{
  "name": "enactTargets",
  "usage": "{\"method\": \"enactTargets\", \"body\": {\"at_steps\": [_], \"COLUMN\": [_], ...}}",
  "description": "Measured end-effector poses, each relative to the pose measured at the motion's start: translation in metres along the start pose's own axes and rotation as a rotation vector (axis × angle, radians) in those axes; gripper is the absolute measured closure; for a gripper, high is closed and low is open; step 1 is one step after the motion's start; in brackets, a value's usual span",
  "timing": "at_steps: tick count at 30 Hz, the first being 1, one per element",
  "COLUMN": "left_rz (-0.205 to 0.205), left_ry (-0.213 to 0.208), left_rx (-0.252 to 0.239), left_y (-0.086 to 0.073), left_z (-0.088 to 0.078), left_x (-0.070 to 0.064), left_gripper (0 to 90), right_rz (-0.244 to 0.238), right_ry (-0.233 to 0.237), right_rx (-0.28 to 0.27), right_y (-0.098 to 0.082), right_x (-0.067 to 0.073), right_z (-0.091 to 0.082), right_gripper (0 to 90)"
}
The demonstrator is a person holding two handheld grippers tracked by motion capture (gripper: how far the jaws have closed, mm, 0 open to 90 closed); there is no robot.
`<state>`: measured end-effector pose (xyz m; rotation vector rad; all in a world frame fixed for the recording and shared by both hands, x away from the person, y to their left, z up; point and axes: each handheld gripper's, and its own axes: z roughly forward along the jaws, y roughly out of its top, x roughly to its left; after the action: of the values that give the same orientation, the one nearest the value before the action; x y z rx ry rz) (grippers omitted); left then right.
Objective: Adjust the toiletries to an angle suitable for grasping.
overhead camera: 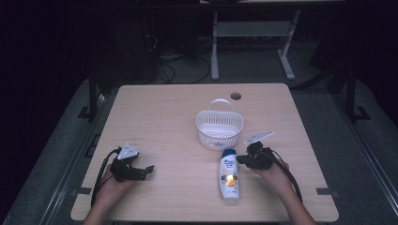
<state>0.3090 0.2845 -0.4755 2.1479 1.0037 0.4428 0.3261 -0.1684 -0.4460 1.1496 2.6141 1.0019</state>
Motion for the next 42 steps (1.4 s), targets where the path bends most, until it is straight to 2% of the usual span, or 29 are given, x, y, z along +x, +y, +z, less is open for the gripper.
{"method": "enactTargets", "body": {"at_steps": [20, 42], "left_rz": [0.0, 0.0], "left_ry": [0.0, -0.001], "left_rx": [0.0, -0.002], "left_y": [0.0, 0.0], "left_z": [0.0, 0.0], "left_x": [0.0, 0.0], "left_gripper": [13.3, 13.4], "right_rz": [-0.058, -0.078], "right_ry": [0.038, 0.099], "right_rx": [0.009, 0.009], "right_y": [0.021, 0.03], "right_x": [0.02, 0.037], "right_z": [0.017, 0.033], "right_gripper": [89.8, 89.8]}}
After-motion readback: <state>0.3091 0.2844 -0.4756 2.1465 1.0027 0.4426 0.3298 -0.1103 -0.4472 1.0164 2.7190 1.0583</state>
